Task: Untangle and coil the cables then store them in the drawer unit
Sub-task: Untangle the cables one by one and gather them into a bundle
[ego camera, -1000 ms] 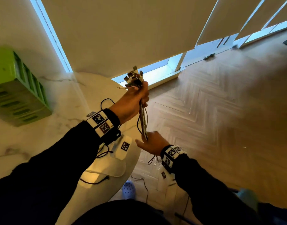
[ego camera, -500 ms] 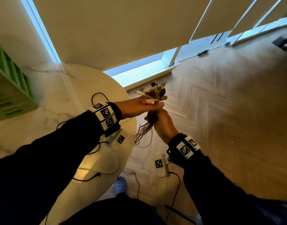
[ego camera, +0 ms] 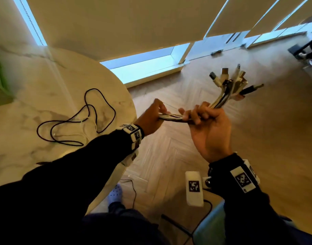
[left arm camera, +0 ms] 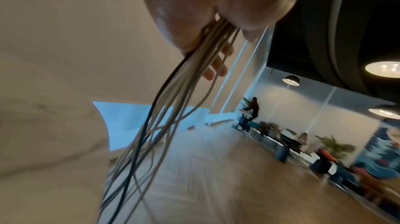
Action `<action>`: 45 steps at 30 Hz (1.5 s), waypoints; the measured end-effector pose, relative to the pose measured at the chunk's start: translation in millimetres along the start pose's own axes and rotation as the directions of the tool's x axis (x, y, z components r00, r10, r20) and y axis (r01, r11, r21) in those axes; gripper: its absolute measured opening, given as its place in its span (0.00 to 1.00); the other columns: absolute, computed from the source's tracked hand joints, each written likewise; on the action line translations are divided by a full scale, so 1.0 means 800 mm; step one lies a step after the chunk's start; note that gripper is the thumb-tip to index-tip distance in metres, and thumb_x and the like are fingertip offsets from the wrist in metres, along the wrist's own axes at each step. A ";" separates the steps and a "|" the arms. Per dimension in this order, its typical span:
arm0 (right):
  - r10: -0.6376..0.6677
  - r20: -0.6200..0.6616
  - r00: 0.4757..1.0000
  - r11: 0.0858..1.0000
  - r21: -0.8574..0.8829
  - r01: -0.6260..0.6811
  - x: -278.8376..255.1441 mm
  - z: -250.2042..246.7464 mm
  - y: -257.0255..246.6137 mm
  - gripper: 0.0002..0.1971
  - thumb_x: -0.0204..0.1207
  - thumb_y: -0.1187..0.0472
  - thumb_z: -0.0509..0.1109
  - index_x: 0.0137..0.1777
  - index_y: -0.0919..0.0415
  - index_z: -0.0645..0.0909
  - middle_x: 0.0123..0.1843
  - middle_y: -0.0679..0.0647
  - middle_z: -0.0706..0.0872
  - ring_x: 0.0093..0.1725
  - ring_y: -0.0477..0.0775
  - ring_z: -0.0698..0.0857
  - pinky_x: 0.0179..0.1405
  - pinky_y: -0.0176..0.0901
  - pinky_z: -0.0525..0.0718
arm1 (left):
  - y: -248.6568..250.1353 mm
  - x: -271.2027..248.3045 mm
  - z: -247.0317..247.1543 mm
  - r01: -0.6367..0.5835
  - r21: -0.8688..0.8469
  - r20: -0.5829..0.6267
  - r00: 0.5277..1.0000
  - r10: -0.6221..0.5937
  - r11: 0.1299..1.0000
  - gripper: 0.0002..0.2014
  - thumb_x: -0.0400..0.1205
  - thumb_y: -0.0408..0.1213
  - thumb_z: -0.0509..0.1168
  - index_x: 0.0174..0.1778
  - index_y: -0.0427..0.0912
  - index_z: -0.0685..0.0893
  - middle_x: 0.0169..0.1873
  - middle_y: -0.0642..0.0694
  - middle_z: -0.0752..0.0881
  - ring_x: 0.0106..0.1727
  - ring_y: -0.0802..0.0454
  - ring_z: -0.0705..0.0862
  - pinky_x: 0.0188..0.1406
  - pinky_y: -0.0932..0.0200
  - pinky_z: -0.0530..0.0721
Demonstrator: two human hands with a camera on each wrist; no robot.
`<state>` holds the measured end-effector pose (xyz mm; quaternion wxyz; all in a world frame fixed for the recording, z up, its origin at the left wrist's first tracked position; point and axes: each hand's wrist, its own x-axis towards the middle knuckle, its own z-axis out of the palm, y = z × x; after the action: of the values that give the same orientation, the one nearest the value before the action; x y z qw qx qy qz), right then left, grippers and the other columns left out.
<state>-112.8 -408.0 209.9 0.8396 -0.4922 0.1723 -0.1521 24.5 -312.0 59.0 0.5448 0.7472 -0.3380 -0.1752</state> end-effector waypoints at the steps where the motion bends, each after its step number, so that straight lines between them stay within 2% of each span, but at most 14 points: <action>1: -0.011 -0.026 1.000 1.000 0.003 0.011 0.006 -0.005 -0.004 0.11 0.72 0.60 0.63 0.32 0.55 0.64 0.28 0.52 0.63 0.32 0.57 0.72 0.67 0.57 0.81 | -0.004 -0.009 0.015 0.026 0.017 0.107 0.994 -0.027 1.000 0.08 0.84 0.35 0.63 0.53 0.48 0.69 0.44 0.43 0.88 0.40 0.48 0.89 0.37 0.42 0.86; 4: 0.020 -0.122 0.992 0.998 -0.058 -0.027 0.029 -0.024 -0.013 0.12 0.74 0.60 0.58 0.31 0.52 0.62 0.26 0.48 0.58 0.26 0.50 0.58 0.38 0.46 0.74 | 0.008 -0.040 0.048 0.152 0.050 0.537 0.829 -0.155 0.987 0.09 0.87 0.40 0.65 0.59 0.46 0.73 0.43 0.46 0.90 0.32 0.55 0.86 0.37 0.42 0.89; 7: 0.127 -0.187 0.974 0.959 -0.226 -0.169 0.044 -0.043 -0.009 0.14 0.78 0.62 0.54 0.30 0.53 0.63 0.25 0.47 0.57 0.24 0.48 0.55 0.28 0.44 0.64 | 0.016 -0.056 0.044 0.070 0.113 0.661 0.740 -0.128 0.991 0.34 0.80 0.56 0.73 0.76 0.48 0.66 0.65 0.49 0.84 0.61 0.55 0.84 0.63 0.46 0.85; 10: 0.243 -0.117 0.963 0.867 -0.419 -0.269 0.045 -0.048 0.004 0.15 0.79 0.62 0.55 0.30 0.52 0.63 0.25 0.47 0.59 0.24 0.48 0.56 0.28 0.45 0.60 | 0.029 -0.055 0.014 0.173 -0.127 0.578 0.813 -0.069 0.977 0.37 0.85 0.62 0.61 0.86 0.51 0.57 0.82 0.49 0.70 0.80 0.59 0.68 0.82 0.48 0.68; 14: 0.366 0.005 0.931 0.731 -0.620 -0.284 0.040 -0.023 0.029 0.15 0.81 0.64 0.55 0.32 0.53 0.63 0.27 0.47 0.60 0.26 0.48 0.56 0.29 0.47 0.56 | 0.060 -0.047 -0.031 0.192 -0.362 0.442 0.897 -0.013 0.912 0.46 0.77 0.77 0.50 0.86 0.50 0.62 0.83 0.50 0.68 0.84 0.58 0.65 0.83 0.56 0.62; 21: 0.638 0.254 0.727 0.642 -0.697 -0.319 0.033 0.058 0.071 0.17 0.82 0.67 0.57 0.32 0.54 0.60 0.29 0.51 0.57 0.28 0.51 0.56 0.32 0.48 0.60 | 0.074 -0.081 -0.109 0.131 -0.460 0.199 0.979 -0.042 0.878 0.18 0.93 0.42 0.50 0.66 0.42 0.85 0.73 0.53 0.82 0.76 0.60 0.77 0.73 0.68 0.73; 26: 0.689 0.396 0.607 0.553 -0.829 -0.087 0.044 0.098 0.132 0.11 0.80 0.64 0.72 0.38 0.70 0.80 0.36 0.63 0.88 0.41 0.64 0.88 0.52 0.56 0.86 | 0.070 -0.119 -0.174 0.174 -0.473 0.132 0.983 -0.126 0.864 0.18 0.92 0.47 0.51 0.46 0.46 0.82 0.57 0.46 0.92 0.71 0.46 0.83 0.79 0.46 0.72; 28: 0.737 0.371 0.565 0.439 -0.898 0.018 0.053 0.114 0.172 0.13 0.79 0.62 0.74 0.34 0.67 0.83 0.42 0.60 0.93 0.52 0.66 0.89 0.58 0.53 0.84 | 0.071 -0.137 -0.204 0.207 -0.624 0.092 0.977 -0.192 0.753 0.17 0.93 0.44 0.50 0.42 0.40 0.74 0.43 0.42 0.92 0.60 0.37 0.89 0.70 0.43 0.81; 31: 0.827 0.313 0.467 0.221 -0.945 0.242 0.064 0.124 0.224 0.15 0.79 0.57 0.72 0.31 0.53 0.88 0.44 0.55 0.94 0.50 0.57 0.90 0.61 0.53 0.84 | 0.072 -0.163 -0.257 0.171 -0.688 -0.031 0.964 -0.264 0.705 0.17 0.93 0.43 0.49 0.40 0.41 0.72 0.26 0.48 0.78 0.31 0.46 0.83 0.49 0.45 0.87; 33: 0.815 0.234 0.531 0.063 -0.945 0.320 0.073 0.123 0.248 0.18 0.82 0.50 0.68 0.34 0.59 0.88 0.40 0.56 0.93 0.39 0.52 0.89 0.53 0.49 0.85 | 0.071 -0.179 -0.292 0.136 -0.713 -0.095 0.953 -0.286 0.688 0.17 0.93 0.45 0.50 0.39 0.43 0.72 0.24 0.52 0.69 0.25 0.53 0.70 0.42 0.51 0.84; 35: 0.702 0.144 0.697 -0.001 -0.979 0.203 0.079 0.129 0.261 0.20 0.84 0.46 0.63 0.38 0.60 0.82 0.37 0.59 0.90 0.33 0.54 0.90 0.42 0.48 0.88 | 0.069 -0.193 -0.321 0.091 -0.699 -0.188 0.934 -0.305 0.709 0.16 0.93 0.45 0.51 0.40 0.45 0.71 0.26 0.53 0.65 0.26 0.55 0.66 0.39 0.54 0.82; 38: 0.460 0.226 0.859 -0.153 -0.932 0.327 0.071 0.154 0.275 0.17 0.84 0.45 0.58 0.48 0.55 0.82 0.47 0.61 0.88 0.45 0.66 0.89 0.44 0.53 0.87 | 0.058 -0.209 -0.342 0.005 -0.616 -0.435 0.832 -0.345 0.788 0.15 0.93 0.43 0.51 0.40 0.46 0.69 0.27 0.53 0.64 0.26 0.56 0.65 0.36 0.55 0.80; 40: 0.549 0.277 0.789 -0.193 -0.876 0.442 0.046 0.178 0.292 0.16 0.85 0.44 0.57 0.49 0.52 0.80 0.50 0.61 0.87 0.50 0.66 0.87 0.48 0.53 0.84 | 0.049 -0.219 -0.346 -0.030 -0.580 -0.546 0.755 -0.362 0.814 0.14 0.93 0.43 0.52 0.41 0.47 0.67 0.28 0.52 0.64 0.26 0.56 0.64 0.34 0.56 0.78; 45: 0.892 0.325 0.314 0.053 -0.766 0.641 -0.029 0.204 0.334 0.19 0.80 0.40 0.70 0.44 0.56 0.76 0.43 0.58 0.85 0.42 0.58 0.83 0.44 0.52 0.83 | 0.027 -0.252 -0.329 0.110 -0.602 -0.488 0.733 -0.474 0.791 0.14 0.93 0.42 0.53 0.40 0.48 0.66 0.27 0.55 0.67 0.26 0.58 0.62 0.29 0.60 0.67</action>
<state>-38.7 -146.4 53.0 0.1657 -0.8499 -0.2290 0.4447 40.5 8.0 148.4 0.7737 0.6244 0.0492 -0.0955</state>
